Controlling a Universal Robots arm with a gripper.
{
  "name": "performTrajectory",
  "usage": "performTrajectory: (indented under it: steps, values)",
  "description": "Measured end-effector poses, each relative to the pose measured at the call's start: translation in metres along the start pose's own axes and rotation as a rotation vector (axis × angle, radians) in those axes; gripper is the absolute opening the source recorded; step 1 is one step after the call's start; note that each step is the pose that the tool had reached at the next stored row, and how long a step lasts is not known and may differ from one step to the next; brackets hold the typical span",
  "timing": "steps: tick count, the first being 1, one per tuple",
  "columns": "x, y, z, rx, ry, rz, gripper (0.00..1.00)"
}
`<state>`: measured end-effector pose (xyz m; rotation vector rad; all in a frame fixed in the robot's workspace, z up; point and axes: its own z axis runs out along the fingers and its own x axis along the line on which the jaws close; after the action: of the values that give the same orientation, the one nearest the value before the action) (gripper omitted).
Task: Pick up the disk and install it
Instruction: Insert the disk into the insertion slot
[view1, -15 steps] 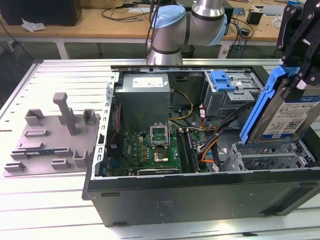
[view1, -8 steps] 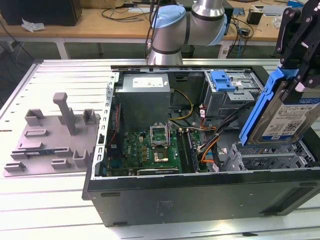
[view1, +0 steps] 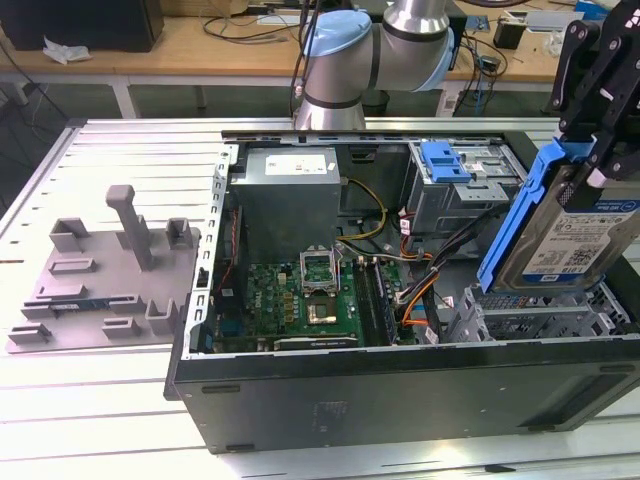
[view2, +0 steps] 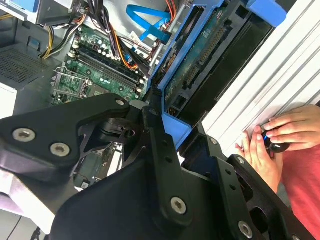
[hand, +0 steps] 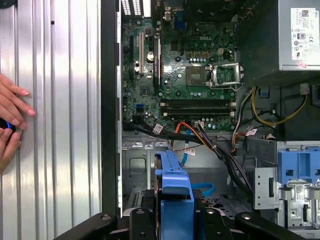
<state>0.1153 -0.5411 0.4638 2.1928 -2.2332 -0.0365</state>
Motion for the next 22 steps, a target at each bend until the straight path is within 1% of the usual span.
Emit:
performTrajectory:
  steps: [13,22]
  values:
    - [0.0000,-0.0001,0.0032,0.0000,-0.0001,0.000,0.37]
    - [0.0000,-0.0002,0.0067,0.0000,-0.0001,0.000,0.37]
